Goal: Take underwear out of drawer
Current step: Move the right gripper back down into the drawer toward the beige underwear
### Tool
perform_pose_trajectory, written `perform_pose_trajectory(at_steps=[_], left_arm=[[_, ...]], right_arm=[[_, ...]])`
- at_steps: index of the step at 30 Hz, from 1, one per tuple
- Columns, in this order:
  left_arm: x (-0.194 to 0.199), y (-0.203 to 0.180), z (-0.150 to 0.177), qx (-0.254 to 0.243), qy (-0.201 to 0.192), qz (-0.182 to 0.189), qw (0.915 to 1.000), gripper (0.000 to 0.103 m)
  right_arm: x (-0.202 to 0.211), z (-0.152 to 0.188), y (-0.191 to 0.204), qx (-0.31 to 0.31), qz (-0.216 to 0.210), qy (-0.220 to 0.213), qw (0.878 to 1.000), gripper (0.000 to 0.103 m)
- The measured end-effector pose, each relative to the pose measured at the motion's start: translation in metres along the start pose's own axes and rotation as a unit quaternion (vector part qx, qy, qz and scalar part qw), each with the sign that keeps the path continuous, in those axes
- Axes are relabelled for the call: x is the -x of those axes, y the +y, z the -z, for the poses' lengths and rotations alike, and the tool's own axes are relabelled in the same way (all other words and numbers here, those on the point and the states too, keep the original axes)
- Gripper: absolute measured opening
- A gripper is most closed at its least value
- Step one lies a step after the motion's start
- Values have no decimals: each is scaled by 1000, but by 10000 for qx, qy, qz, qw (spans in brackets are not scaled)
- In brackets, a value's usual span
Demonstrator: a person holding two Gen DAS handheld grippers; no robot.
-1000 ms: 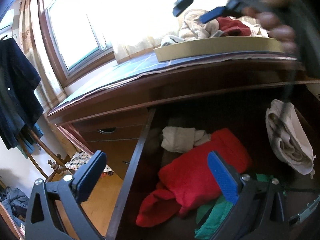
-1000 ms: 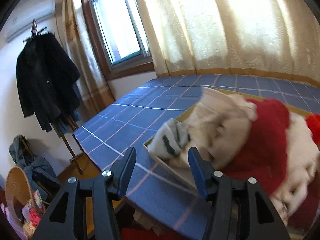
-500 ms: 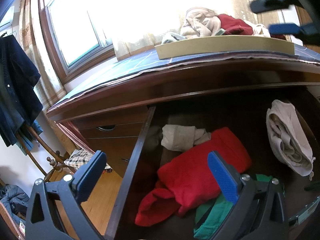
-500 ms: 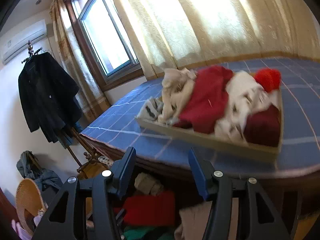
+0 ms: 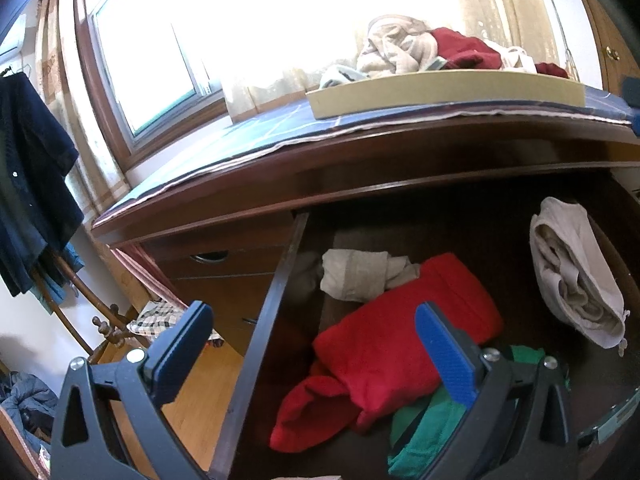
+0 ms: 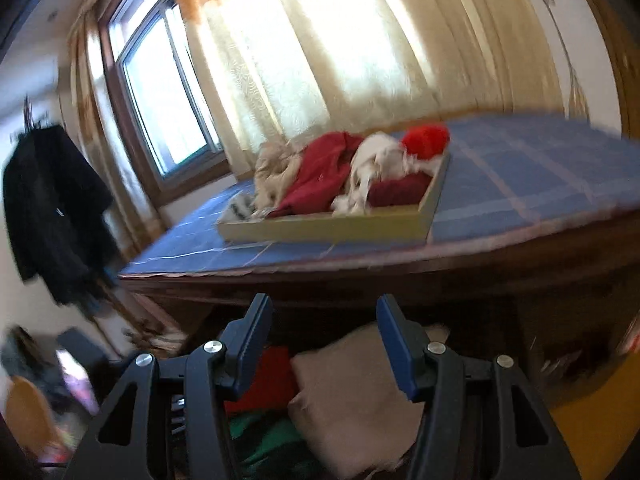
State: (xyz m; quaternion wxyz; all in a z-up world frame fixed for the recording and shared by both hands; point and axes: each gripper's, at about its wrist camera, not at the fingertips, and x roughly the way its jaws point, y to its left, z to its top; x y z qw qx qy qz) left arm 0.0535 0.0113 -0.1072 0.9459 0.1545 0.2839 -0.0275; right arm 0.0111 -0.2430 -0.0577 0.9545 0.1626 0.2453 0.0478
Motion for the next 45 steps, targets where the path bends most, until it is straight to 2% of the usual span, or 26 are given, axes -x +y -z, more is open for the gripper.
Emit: perform_pose_trajectory(at_steps=[5,7,9,11,13,14,15,16,19,21,23,27,31,34,37,41,42,45], left_arm=[[-2,2,-1,81,121,81,9999,103],[-3,4,-1,138,142,102,9998,103],[-3,4,-1,130,114,102,9998,103],[-3,3,-1,99,100,92,9999,103],[-3,3,-1,97,98,99,9999,103],[-3,3,-1,103,101,97,9998,103],[-4,3,-1,113,110,100,9998,103],[-4,3,-1,115,115,102,9998,103],[-4,2,-1,103,121,104,9998,103],[-4,2,-1,118,119,106,9998,103],[-4,2,-1,119,115,99,9998,103],[-4,2,-1,126,119,109,9998,103],[-4,3,-1,118,119,111,9998,103],[-4,3,-2,144,126,111,9998,103],[-5,3,-2,168,133,117,9997,103],[-5,4,-2,174,148,129,9997,103],[-6,4,-2,177,152,127,9996,103],[-5,5,-2,212,147,132,9996,103]], right_arm=[[25,36,1,-666,-493,504,9953,57],[30,46,5,-733,-525,665,9937,57],[40,49,13,-579,-531,659,9947,57],[53,47,17,-531,-557,477,9959,57],[66,49,18,-556,-629,352,9958,64],[74,51,20,-574,-650,271,9959,80],[77,51,21,-568,-639,236,9961,89],[81,52,23,-557,-664,206,9960,89],[86,55,27,-592,-1181,228,9910,90],[83,55,33,-521,-1522,389,9862,99],[76,58,42,-366,-1772,718,9809,99],[77,55,49,-172,-1897,787,9785,99],[65,57,53,-191,-2093,1151,9709,99],[66,54,55,-40,-1918,1094,9753,99],[69,47,49,131,-1317,949,9866,99],[53,49,40,116,-667,1328,9888,99],[52,50,39,128,-630,1335,9890,99],[64,46,45,466,-282,964,9939,99]])
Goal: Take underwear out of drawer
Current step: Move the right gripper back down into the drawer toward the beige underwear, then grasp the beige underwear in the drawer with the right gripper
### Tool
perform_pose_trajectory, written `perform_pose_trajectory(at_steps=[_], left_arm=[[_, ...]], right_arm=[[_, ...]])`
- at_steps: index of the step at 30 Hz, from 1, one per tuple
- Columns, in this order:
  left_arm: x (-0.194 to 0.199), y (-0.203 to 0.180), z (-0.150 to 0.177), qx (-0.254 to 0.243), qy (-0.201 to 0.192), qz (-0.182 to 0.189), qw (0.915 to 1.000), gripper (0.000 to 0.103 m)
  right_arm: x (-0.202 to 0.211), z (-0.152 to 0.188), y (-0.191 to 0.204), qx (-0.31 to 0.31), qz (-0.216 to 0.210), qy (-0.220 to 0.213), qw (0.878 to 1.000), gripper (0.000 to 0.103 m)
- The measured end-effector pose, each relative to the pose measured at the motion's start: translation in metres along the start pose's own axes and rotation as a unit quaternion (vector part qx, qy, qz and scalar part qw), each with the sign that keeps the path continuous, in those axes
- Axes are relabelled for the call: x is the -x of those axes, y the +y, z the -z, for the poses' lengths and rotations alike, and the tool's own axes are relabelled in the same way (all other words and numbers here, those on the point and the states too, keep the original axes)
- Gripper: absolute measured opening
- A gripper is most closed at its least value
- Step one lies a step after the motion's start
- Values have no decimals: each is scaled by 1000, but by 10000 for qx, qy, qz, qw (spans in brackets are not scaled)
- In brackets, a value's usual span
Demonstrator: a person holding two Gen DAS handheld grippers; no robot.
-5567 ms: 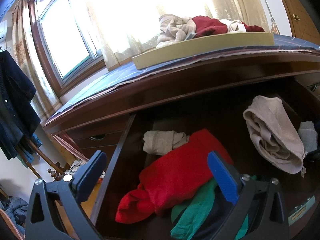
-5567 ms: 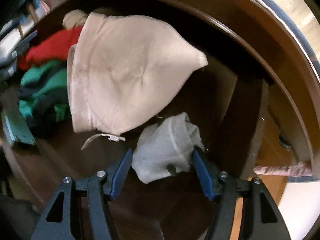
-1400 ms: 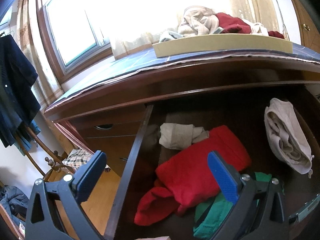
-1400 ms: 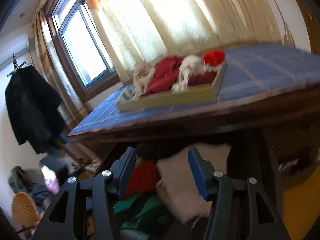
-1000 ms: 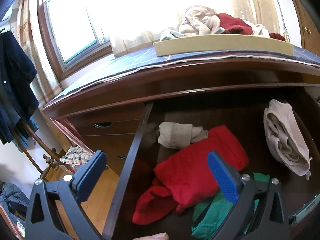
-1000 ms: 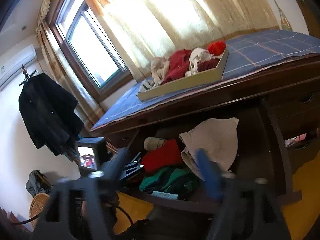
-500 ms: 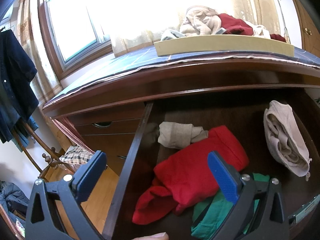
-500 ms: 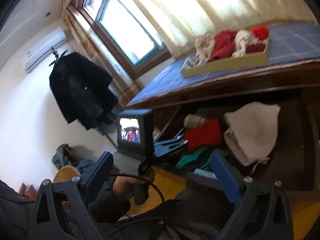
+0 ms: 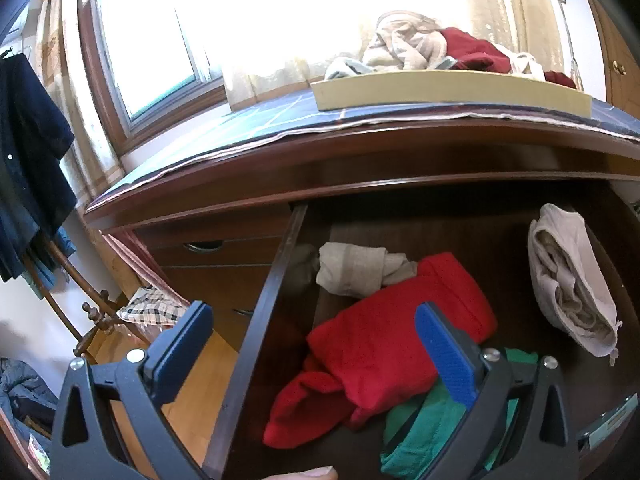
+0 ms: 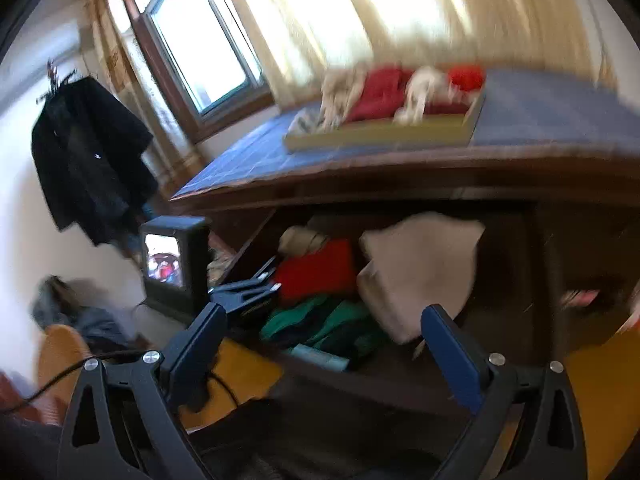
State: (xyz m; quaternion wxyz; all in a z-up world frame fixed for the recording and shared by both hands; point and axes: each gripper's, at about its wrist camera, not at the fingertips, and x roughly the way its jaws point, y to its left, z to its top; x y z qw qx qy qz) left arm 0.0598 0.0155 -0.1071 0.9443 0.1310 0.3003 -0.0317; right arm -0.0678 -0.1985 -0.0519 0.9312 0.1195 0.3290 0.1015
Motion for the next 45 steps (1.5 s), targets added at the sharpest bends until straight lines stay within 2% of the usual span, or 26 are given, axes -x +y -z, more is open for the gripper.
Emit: perform_pose_trajectory(at_steps=[3,5,7,9,10,12,16,21,25,28,32,33,35,37,40,45], left_arm=[[0,0,0,7,-10,-7,10000,103],[0,0,0,6,-29,-2,10000,103],[1,1,1,18,-22,9,10000,103],[1,1,1,34,-20,15,10000,103],[1,2,2,39,-24,7,10000,103],[2,2,2,66,-31,-5,10000,103],[0,4,0,179,34,3,9998,103],[-3,3,-2,201,158,-54,9997,103],[-4,2,-1,173,191,-73,9996,103],[-4,2,-1,169,182,-78,9997,103],[-4,2,-1,156,189,-77,9997,103],[-5,1,-1,143,196,-77,9997,103],[-6,1,-1,132,213,-60,9997,103],[-6,1,-1,129,230,-49,9996,103],[-6,1,-1,111,237,-52,9996,103],[-6,1,-2,115,234,-16,9997,103]], right_arm=[[14,0,8,277,718,-496,9958,99],[18,1,-1,45,980,-592,9934,99],[17,0,-15,-340,773,-512,9951,99],[6,1,-29,-725,255,-163,9969,99],[0,3,-31,-790,125,-1,9968,99],[-7,5,-34,-781,200,128,9967,99],[-9,3,-51,-911,573,-3,9942,99],[-44,-8,-81,-1274,23,636,9898,99],[-74,-21,-84,-1217,90,1009,9874,99],[-91,-32,-85,-1028,498,1094,9874,99],[-122,-39,-107,-1691,351,1462,9741,99],[-130,-41,-107,-1700,385,1568,9721,91],[-140,-46,-98,-1447,383,1690,9742,74],[-152,-49,-78,-1007,323,1910,9759,74],[-171,-49,-56,-503,447,2287,9712,74],[-202,-49,-44,79,1016,2733,9565,74]])
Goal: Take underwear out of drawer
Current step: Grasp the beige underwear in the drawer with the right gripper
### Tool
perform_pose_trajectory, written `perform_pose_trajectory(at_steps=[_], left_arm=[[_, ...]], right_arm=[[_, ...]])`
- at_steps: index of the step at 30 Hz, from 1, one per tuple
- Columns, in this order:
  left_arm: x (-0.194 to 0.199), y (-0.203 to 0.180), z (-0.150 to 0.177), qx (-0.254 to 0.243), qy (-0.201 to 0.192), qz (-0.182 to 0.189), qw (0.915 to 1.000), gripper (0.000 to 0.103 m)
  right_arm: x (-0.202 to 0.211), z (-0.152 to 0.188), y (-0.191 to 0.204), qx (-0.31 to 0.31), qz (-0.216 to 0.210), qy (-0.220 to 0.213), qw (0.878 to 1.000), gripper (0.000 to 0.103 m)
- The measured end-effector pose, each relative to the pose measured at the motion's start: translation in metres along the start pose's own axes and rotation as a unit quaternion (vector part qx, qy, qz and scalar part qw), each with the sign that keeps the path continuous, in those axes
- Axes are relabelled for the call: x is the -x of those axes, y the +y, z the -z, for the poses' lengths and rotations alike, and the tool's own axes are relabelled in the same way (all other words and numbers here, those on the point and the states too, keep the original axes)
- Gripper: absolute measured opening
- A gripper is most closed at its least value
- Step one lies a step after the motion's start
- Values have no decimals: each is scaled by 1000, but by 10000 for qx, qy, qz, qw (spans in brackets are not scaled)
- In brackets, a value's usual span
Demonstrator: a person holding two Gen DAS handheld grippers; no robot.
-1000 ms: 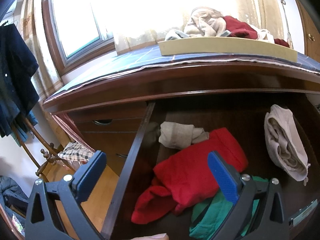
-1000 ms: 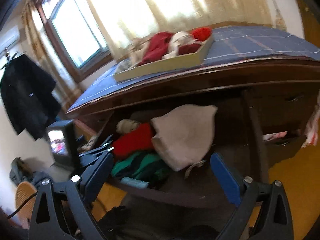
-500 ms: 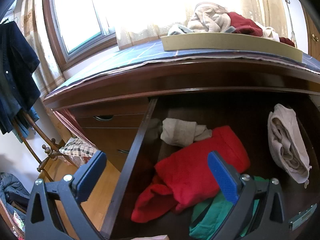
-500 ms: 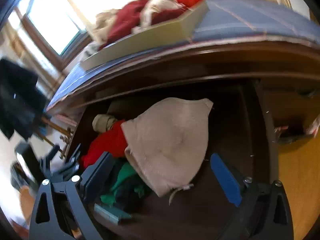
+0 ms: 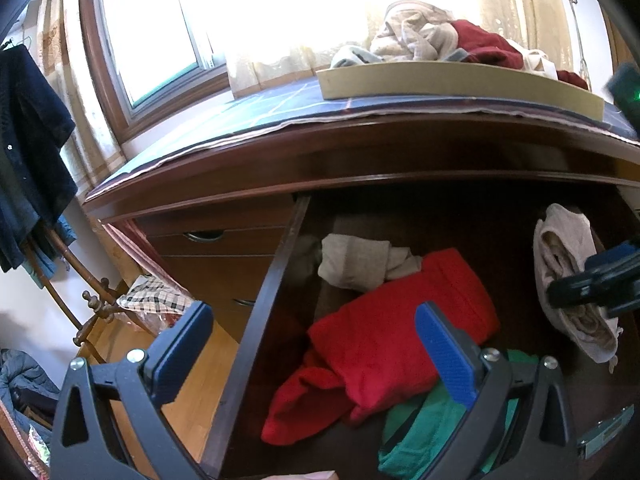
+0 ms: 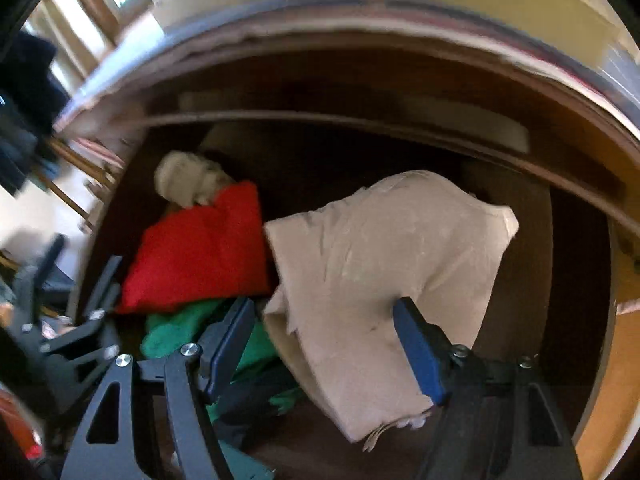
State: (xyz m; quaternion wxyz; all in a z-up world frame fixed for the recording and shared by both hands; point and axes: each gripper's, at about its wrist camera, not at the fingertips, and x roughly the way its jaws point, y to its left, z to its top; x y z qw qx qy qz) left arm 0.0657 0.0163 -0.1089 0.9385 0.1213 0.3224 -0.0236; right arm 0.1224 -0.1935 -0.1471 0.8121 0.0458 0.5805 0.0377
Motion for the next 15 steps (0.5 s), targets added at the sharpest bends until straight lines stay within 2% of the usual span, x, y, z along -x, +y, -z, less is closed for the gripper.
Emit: perform_pose_trajectory(at_steps=[1,7,10,13,15], left_arm=[[0,0,0,-4,-1,7,10000,103],[1,0,0,-18,-7,33,10000,103],[1,0,0,-19,4,29,10000,103],[0,1,0,8,32,34,10000,103],[1,1,0,1,13,41,10000,103]], right_arm=[[-6,-3,2,75,162,78,9998,74],[-18,-6,14,457,361,326,9978,74],[-4,-3,22,566,124,244,9980,74],[-6,1,25,856,461,264,9949,74],[-17,5,24,925,476,476,9934,74]])
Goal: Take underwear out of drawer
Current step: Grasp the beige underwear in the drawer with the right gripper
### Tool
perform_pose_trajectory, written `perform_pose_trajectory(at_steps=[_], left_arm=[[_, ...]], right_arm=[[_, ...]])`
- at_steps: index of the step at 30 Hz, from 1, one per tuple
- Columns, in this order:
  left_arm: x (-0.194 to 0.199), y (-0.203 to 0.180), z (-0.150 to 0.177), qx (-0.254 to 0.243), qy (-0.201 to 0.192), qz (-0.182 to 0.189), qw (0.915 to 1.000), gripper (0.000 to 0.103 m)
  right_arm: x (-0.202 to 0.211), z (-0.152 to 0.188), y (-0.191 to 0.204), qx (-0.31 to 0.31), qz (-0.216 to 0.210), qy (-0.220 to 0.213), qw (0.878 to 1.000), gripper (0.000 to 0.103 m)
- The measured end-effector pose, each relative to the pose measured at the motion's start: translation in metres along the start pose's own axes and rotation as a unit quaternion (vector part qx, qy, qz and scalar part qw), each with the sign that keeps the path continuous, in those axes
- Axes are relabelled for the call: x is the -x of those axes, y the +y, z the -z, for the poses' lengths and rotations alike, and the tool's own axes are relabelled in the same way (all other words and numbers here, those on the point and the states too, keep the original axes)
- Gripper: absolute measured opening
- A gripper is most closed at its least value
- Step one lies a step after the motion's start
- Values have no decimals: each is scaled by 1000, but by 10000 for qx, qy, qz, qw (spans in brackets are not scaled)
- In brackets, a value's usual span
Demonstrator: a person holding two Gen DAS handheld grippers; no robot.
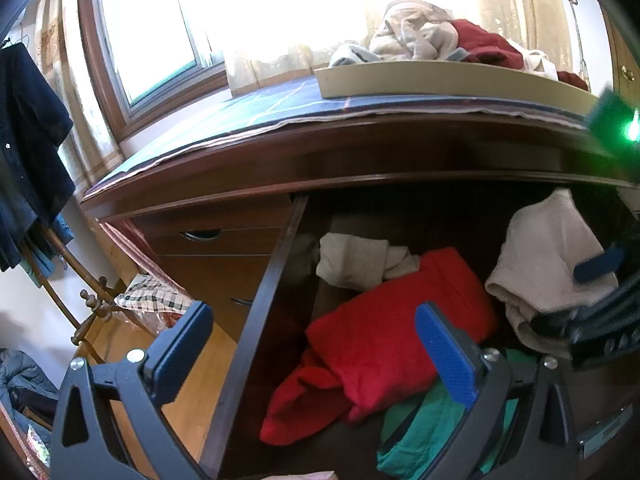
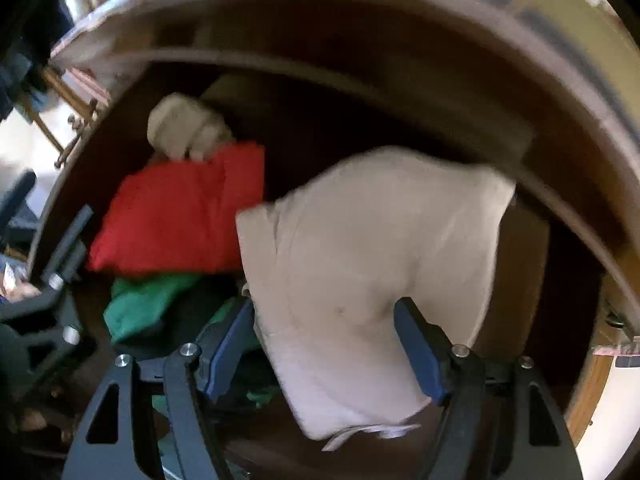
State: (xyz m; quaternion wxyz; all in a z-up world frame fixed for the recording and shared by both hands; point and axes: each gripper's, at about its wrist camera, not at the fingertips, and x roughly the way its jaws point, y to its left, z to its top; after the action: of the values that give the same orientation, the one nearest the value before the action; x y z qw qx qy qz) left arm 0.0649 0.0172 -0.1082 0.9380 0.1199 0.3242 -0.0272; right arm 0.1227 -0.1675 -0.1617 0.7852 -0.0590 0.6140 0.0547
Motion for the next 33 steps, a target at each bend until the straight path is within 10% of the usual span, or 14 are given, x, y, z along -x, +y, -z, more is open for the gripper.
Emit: perform_pose_trajectory(at_steps=[8,19,33], left_arm=[[0,0,0,-17,-1,7,10000,103],[-1,0,0,-16,18,13,10000,103],[0,-1,2,-13,-24,75,10000,103]], right_arm=[[-4,17,-8,281,254,158,9992,75],[39,32,-50,-690,-685,-341,9947,75],[-2,11,-15,939,1307,-92,9869,75]])
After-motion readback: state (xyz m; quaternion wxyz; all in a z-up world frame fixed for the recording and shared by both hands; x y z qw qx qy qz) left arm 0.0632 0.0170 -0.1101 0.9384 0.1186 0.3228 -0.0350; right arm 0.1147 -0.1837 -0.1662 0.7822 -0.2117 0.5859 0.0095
